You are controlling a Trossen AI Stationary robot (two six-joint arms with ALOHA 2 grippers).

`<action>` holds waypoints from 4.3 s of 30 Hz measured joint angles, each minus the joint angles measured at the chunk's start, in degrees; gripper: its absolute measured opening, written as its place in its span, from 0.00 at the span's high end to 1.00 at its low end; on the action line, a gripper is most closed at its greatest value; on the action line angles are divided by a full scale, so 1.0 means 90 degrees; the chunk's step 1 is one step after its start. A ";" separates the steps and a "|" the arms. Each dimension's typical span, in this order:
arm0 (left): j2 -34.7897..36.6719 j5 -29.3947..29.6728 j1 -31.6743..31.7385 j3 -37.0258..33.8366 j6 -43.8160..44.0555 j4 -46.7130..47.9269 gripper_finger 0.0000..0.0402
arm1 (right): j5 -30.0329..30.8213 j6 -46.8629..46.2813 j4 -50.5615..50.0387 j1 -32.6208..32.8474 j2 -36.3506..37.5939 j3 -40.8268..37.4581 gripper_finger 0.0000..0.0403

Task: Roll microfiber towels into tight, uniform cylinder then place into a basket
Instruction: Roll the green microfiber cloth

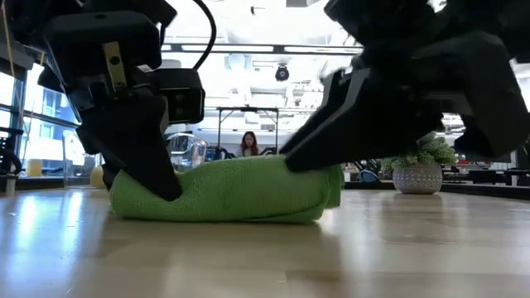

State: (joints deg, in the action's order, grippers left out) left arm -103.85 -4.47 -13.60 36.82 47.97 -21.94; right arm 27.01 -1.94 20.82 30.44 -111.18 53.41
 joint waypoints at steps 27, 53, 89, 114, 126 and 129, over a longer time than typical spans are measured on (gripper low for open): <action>0.2350 0.0410 -0.0285 -0.0043 -0.4695 0.1620 0.67 | -0.1496 -0.4573 -0.1446 -0.0318 0.0032 0.0029 0.57; 0.0010 0.3688 -0.1199 -0.0003 -0.5903 -0.0212 0.67 | -0.1516 -0.4572 -0.1325 -0.0588 0.0007 0.0015 0.57; -0.0100 -0.0121 0.0237 -0.0024 -0.0182 -0.0324 0.67 | 0.0773 -0.2477 -0.0609 0.0077 -0.0246 0.0013 0.57; 0.1751 0.0505 -0.0429 -0.0053 -0.2602 0.0662 0.67 | -0.1462 -0.3585 -0.0336 -0.0853 -0.0583 0.0036 0.97; 0.1097 0.3731 -0.1764 -0.0044 -0.4733 0.0567 0.67 | -0.3916 -0.4968 0.0147 -0.1757 -0.0603 0.0019 0.97; 0.0807 0.4250 -0.1838 -0.0025 -0.4737 0.0577 0.67 | -0.3929 -0.5236 0.0176 -0.1843 -0.0600 0.0024 0.97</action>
State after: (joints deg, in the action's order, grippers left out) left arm -96.59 33.78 -30.14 36.59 5.33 -16.75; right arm -8.35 -49.07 22.40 13.85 -116.57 53.62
